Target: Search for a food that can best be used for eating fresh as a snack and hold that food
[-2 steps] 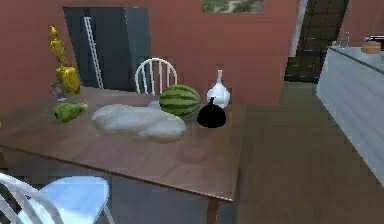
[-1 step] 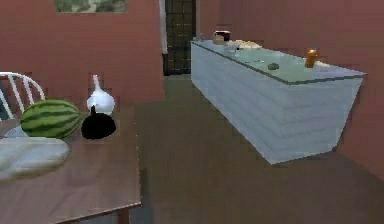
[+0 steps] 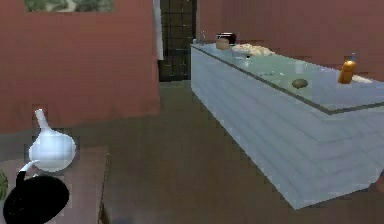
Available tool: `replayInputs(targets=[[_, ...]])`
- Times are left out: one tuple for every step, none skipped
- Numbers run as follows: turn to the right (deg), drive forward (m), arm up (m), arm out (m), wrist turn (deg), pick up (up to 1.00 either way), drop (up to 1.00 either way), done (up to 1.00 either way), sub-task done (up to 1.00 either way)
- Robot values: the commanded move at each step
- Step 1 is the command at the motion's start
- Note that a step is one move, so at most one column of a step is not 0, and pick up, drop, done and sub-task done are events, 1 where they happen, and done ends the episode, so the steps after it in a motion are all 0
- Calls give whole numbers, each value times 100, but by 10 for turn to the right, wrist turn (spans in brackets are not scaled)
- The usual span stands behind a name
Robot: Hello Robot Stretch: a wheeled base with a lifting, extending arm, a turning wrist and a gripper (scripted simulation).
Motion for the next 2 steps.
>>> replayInputs(targets=[[-150, 0, 0, 0, 0, 0, 0, 0, 0], [0, 100, 0, 0, 0, 0, 0, 0, 0]])
